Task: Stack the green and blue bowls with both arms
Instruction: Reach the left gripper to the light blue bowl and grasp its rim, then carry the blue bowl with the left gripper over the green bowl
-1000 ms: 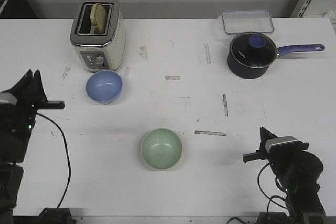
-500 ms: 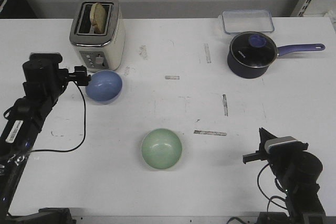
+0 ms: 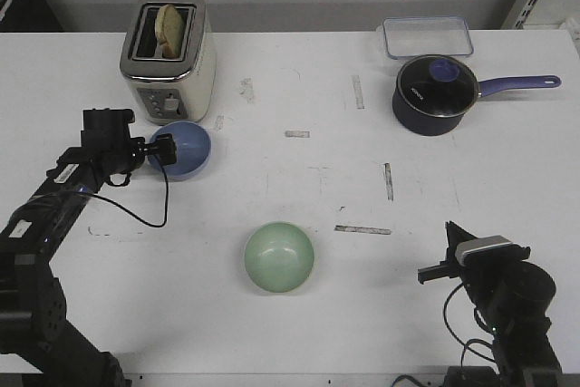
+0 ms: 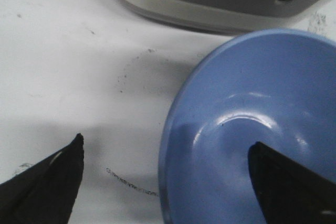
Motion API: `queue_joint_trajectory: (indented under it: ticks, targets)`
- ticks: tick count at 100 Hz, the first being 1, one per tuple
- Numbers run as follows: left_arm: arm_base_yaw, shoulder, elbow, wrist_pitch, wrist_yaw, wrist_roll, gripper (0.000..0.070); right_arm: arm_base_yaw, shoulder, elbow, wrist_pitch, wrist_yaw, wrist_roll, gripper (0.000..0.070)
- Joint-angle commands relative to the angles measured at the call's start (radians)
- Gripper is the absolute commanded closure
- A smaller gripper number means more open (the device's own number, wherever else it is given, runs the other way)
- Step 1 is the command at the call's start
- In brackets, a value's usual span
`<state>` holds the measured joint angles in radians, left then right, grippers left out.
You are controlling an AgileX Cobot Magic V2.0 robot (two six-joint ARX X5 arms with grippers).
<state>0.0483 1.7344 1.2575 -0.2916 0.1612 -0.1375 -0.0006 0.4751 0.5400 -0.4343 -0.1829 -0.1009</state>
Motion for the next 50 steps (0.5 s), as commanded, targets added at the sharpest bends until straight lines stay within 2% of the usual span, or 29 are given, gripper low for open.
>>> queue_joint_trajectory:
  ticks: [1, 4, 8, 13, 15, 21, 26, 50]
  targets:
    - [0.002, 0.024, 0.015, 0.002, 0.004, -0.019, 0.0142, 0.002, 0.004, 0.008, 0.007, 0.0, -0.009, 0.07]
    - [0.002, 0.027, 0.015, 0.001, 0.004, -0.032, 0.0169, 0.002, 0.004, 0.008, 0.007, 0.0, -0.009, 0.07]
    - [0.002, 0.03, 0.015, 0.001, 0.005, -0.055, 0.0242, 0.002, 0.004, 0.008, 0.007, 0.0, -0.009, 0.07]
    - [0.002, 0.031, 0.015, 0.001, 0.005, -0.079, 0.0376, 0.002, 0.005, 0.007, 0.007, 0.0, -0.009, 0.07]
    - [0.002, 0.031, 0.015, 0.001, 0.004, -0.088, 0.0456, 0.002, 0.005, 0.007, 0.007, 0.0, -0.009, 0.07]
    - [0.005, 0.031, 0.015, 0.001, 0.005, -0.092, 0.0613, 0.002, 0.005, 0.005, 0.008, 0.0, -0.009, 0.07]
    - [0.005, 0.031, 0.015, 0.0, 0.005, -0.092, 0.07, 0.002, 0.005, 0.004, 0.008, 0.0, -0.009, 0.07]
    - [0.005, 0.025, 0.027, 0.008, 0.005, -0.092, 0.07, 0.002, 0.005, 0.004, 0.008, 0.0, -0.009, 0.07]
